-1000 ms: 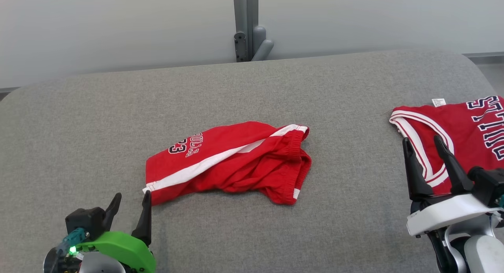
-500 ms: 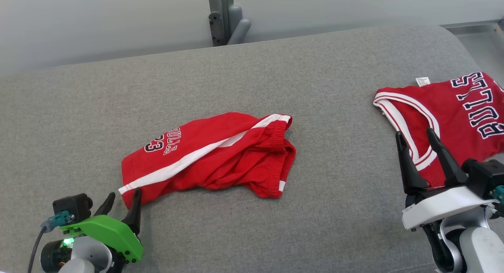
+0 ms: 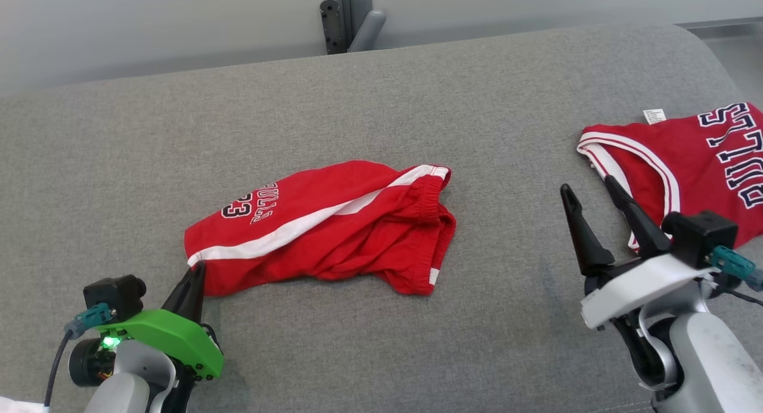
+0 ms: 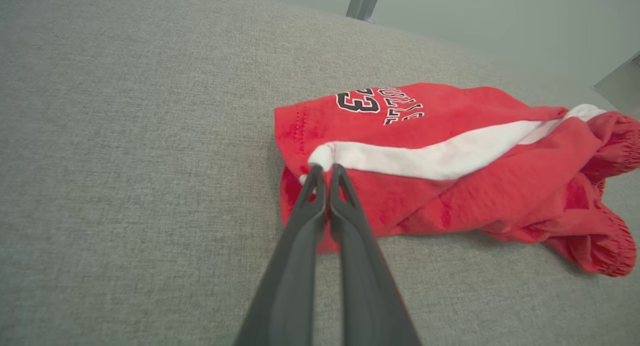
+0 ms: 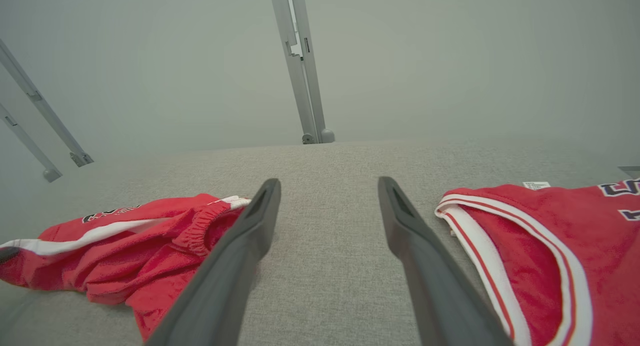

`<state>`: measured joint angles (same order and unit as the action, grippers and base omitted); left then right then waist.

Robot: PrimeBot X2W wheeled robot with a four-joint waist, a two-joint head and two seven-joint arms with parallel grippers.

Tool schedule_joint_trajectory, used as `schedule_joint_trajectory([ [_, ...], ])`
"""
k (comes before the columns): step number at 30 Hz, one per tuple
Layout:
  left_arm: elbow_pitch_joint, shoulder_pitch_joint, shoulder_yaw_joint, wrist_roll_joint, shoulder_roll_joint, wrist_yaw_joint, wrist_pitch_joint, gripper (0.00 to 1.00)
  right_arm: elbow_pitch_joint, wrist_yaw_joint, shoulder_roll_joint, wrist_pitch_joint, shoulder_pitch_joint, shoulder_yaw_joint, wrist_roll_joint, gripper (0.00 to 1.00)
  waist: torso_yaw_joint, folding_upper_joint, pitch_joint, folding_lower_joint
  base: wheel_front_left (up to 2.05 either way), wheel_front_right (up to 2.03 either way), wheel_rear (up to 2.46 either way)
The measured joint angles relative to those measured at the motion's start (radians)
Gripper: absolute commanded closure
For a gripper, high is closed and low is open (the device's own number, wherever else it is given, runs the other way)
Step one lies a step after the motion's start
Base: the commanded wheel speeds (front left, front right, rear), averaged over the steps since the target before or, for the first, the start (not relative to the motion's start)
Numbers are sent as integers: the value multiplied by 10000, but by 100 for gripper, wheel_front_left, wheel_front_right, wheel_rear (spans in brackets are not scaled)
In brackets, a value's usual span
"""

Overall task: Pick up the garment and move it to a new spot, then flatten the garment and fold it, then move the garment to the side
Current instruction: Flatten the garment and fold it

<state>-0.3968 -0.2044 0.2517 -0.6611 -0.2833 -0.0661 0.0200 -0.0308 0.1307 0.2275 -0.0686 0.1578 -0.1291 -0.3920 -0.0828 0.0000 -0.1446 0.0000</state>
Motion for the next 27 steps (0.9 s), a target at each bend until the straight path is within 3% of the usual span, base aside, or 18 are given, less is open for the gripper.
schedule_joint_trajectory([
  [8,247,-460,535,307,253,-104,-21,100,-1948,2,483,209,1891,-2535,-1555,0,672,0,-212,0,0,0,0],
  [21,-10,-855,1189,520,617,-303,288,100,-4395,0,566,-140,3756,-4349,-4441,0,1812,0,-811,0,0,0,0],
  [22,-12,-874,1197,531,619,-305,355,100,-4462,0,623,-247,3852,-4443,-4591,53,1847,0,-853,0,0,0,0],
  [24,0,-919,1197,585,593,-305,510,100,-4525,0,709,-441,4023,-4637,-4846,100,1886,0,-919,0,0,0,0],
  [27,113,-942,1143,702,487,-290,792,100,-4504,0,892,-961,4227,-4869,-4943,100,1868,0,-943,1,0,0,0],
])
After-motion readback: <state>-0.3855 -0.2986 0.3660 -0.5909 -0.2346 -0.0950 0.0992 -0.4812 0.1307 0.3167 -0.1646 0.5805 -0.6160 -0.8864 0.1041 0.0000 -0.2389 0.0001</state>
